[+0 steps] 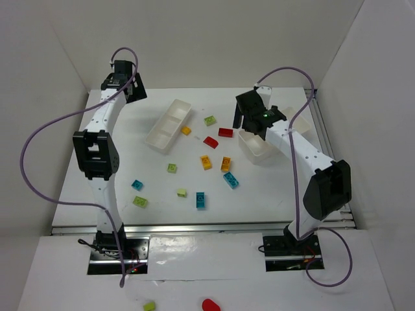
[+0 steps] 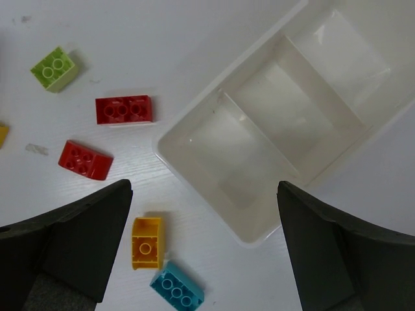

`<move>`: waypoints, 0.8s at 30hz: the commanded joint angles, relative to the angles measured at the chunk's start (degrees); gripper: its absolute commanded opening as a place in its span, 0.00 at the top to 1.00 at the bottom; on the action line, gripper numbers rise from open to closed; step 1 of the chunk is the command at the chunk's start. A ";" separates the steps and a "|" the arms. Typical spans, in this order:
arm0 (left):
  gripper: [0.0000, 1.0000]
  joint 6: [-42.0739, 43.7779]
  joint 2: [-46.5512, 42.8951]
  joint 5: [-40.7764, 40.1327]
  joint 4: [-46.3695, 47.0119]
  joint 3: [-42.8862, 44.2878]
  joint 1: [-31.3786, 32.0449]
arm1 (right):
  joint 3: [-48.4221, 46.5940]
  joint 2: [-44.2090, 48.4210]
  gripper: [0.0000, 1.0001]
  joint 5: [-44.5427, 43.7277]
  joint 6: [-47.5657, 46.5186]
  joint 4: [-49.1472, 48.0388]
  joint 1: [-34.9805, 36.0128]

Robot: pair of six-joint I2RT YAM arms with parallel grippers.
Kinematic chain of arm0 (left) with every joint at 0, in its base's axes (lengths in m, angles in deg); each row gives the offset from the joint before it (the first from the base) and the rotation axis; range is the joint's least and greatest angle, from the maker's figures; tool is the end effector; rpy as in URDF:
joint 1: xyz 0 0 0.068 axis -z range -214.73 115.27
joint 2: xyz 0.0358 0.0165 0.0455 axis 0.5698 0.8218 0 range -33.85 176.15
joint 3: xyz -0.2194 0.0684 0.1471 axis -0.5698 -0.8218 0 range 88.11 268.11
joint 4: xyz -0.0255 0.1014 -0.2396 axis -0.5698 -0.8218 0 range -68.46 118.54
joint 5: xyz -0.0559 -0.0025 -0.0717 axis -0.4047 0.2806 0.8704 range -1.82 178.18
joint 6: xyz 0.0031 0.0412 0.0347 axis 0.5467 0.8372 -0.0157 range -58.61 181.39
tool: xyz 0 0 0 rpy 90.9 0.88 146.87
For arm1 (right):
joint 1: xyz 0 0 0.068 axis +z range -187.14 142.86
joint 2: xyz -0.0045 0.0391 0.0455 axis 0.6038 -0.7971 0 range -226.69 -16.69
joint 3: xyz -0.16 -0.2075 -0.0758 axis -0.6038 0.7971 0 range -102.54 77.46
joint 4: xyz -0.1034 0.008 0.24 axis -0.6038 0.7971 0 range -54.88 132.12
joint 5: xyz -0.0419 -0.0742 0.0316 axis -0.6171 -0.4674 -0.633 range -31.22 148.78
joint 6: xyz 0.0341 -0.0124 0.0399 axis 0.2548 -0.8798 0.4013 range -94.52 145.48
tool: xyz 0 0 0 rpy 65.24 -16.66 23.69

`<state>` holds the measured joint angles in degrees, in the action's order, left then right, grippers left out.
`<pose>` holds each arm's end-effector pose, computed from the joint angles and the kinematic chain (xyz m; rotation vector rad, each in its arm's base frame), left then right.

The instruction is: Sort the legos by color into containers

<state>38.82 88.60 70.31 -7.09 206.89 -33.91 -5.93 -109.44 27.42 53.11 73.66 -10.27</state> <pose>0.4937 0.0039 0.3121 -0.5797 2.1439 0.1281 0.3243 0.1436 0.3191 0.2580 2.2476 -0.1649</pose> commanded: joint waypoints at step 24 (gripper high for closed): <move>0.05 0.24 31.00 2.58 28.52 19.46 -6.62 | -8.62 -10.60 0.00 -14.26 1.89 0.21 1.34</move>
<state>38.91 117.67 73.28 16.40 222.82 -39.90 -10.83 -118.69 14.99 53.55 72.51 -8.85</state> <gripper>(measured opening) 0.952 1.000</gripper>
